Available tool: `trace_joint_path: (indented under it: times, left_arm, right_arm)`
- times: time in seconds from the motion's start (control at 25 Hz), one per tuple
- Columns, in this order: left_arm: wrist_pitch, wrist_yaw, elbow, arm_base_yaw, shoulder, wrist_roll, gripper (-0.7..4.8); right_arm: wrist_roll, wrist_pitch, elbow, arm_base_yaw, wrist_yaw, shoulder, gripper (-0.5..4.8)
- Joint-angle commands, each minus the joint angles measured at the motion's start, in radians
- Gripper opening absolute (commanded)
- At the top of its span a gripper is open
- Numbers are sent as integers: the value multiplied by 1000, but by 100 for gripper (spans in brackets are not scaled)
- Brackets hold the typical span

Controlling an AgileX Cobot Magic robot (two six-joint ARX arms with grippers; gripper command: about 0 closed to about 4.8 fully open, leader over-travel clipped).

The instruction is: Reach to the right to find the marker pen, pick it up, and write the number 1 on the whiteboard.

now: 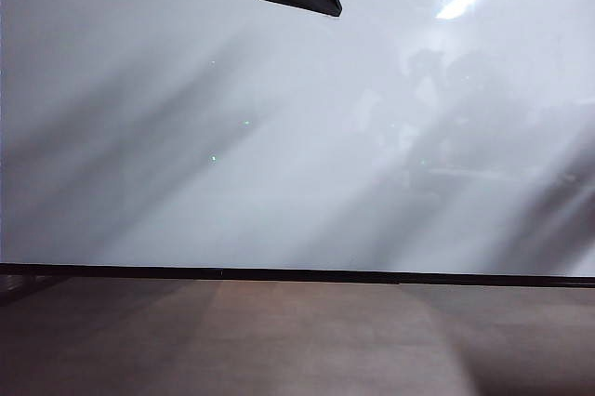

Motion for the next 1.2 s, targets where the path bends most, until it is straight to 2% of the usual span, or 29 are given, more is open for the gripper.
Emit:
trace_joint_path:
  times: [0.04,0.44,0.56,0.76,0.8,0.84,1.04,1.2]
  left_arm:
    - [4,5,3,0,-3,5,-5]
    - [3,5,3,0,-3,5,-5]
    - [3,5,3,0,-3,5,-5]
    - [3,5,3,0,-3,5,-5]
    - [3,5,3,0,-3,5,-5]
    - [3,5,3,0,-3,5,-5]
    - [3,5,3,0,-10,6,-5]
    - [1,5,4,0,-14,21,-5]
  right_arm:
    - [5,19,9,-1,1,-4,156]
    - [38,-7,13,0,-2,-4,155]
    - [38,-8,13,2,-2,-4,83]
    - [38,-8,13,6,-2,-4,76]
    - [38,-7,13,6,-2,-4,4]
    - [39,-5,13,6,-2,-4,-6]
    - [79,37,11,3,8,-21,-6]
    - [109,32,-3,-13,82,-79,-6]
